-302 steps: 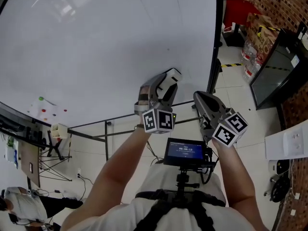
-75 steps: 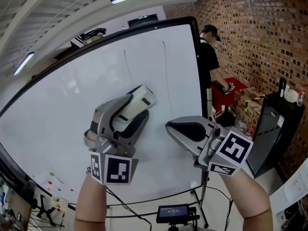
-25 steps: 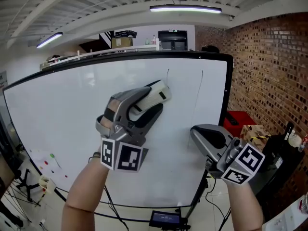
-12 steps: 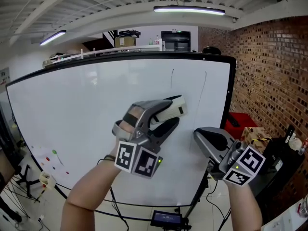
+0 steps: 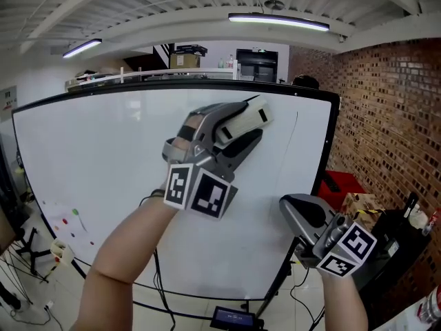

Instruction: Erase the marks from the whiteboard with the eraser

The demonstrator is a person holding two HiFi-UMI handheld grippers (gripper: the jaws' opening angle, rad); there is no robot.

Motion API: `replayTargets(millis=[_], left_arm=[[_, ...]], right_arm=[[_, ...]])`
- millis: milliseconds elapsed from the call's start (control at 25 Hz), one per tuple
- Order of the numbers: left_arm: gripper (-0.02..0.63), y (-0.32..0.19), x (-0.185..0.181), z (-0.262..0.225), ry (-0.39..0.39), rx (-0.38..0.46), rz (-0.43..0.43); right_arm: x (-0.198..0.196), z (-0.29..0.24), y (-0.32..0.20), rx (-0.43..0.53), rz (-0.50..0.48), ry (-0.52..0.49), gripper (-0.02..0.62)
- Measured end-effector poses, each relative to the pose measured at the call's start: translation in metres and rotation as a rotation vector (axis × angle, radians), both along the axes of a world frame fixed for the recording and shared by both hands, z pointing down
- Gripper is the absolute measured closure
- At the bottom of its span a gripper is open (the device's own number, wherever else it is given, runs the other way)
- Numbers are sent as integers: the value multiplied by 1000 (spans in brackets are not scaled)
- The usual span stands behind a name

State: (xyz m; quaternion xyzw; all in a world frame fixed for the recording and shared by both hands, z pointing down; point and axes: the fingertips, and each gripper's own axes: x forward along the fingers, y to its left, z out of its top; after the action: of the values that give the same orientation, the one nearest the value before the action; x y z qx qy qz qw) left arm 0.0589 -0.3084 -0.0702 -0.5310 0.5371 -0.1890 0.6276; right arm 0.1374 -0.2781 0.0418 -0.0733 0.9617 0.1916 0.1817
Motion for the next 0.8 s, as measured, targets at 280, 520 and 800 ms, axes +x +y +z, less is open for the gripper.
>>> replayTargets(millis=[280,520,800], left_arm=[[336,12,-3,-46,-38,118,-40],[337,1,26,-8,-54,-31,21],[337,-6,41,93,-256,-95,-2]], right_arm=[[30,7,1,-33,30,-25,578],[49,14,-12,-64,30,-53,578],[39,27,-8,-78,0,-34,578]])
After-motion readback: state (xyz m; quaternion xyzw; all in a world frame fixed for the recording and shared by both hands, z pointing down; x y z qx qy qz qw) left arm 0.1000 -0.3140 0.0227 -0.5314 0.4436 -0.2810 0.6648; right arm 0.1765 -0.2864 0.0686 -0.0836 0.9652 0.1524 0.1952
